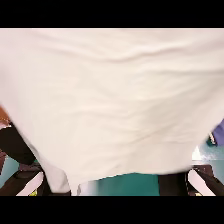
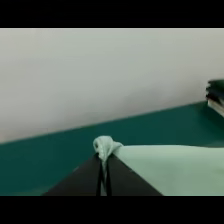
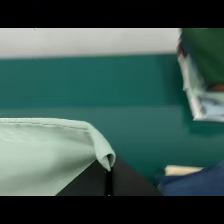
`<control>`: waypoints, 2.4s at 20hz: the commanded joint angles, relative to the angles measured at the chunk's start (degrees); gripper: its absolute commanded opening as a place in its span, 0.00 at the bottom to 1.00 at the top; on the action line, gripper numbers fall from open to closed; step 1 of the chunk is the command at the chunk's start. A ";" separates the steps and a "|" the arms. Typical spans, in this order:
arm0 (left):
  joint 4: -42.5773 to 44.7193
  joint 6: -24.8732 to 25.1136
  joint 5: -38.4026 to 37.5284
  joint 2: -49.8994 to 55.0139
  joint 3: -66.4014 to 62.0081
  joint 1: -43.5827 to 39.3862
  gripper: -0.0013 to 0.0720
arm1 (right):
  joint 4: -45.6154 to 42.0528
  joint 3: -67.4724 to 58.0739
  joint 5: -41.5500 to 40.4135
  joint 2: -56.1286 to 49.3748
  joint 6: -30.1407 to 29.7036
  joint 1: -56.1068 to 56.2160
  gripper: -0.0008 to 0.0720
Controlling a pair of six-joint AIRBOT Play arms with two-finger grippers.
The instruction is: Fold the shirts.
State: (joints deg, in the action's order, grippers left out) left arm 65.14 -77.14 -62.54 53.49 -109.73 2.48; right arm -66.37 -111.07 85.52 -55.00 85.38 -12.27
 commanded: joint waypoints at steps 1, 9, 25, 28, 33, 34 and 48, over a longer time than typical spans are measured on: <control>0.22 -0.90 -5.73 9.92 8.39 0.00 0.06 | -2.93 6.62 2.95 -8.57 0.04 7.02 0.03; -0.50 -0.39 7.04 35.93 21.22 0.00 0.06 | -5.97 13.86 -13.07 -34.86 0.04 13.97 0.03; 1.62 -0.92 -12.52 27.43 33.99 8.74 0.85 | 11.45 27.82 -1.68 -24.26 -7.17 4.39 0.53; 1.73 -1.55 -8.48 17.94 51.45 8.74 0.85 | 16.96 42.05 -4.63 -15.08 -8.44 2.12 0.52; 1.64 -4.55 -4.72 4.04 73.18 8.74 0.85 | 18.86 53.35 -6.84 -5.68 -9.88 1.49 0.53; 1.64 -5.46 -3.76 2.34 75.69 8.74 0.85 | 18.86 54.47 -7.78 -4.33 -9.88 1.49 0.53; -12.07 -1.79 6.58 1.25 83.19 8.74 0.50 | 20.37 55.80 -9.25 -0.72 -9.86 1.49 0.52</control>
State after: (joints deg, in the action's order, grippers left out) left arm 56.80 -80.62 -57.32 54.94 -27.09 11.20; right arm -46.65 -55.35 76.36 -55.88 75.50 -10.74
